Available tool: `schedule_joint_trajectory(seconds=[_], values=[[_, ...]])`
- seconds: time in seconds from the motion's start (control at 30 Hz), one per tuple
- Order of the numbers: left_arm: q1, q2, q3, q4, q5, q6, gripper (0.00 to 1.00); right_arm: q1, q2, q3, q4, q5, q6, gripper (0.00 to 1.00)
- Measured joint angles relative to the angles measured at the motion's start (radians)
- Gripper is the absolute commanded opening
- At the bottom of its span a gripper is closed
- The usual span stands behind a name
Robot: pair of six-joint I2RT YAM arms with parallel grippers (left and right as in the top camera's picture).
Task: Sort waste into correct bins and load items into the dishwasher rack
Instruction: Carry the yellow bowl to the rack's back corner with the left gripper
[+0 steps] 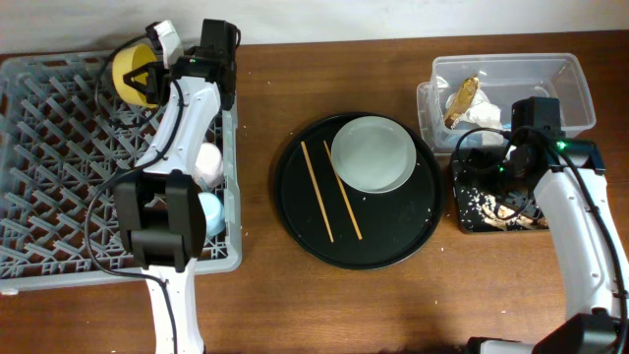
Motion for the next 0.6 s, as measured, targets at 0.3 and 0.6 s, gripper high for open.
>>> schedule_joint_trajectory(seconds=[0.3, 0.6], values=[[-0.013, 0.052, 0.000, 0.113, 0.017, 0.000, 0.00, 0.000, 0.000, 0.000, 0.000, 0.000, 0.000, 0.98], [-0.069, 0.052, 0.000, 0.167, 0.056, 0.000, 0.00, 0.000, 0.000, 0.000, 0.000, 0.000, 0.000, 0.98]])
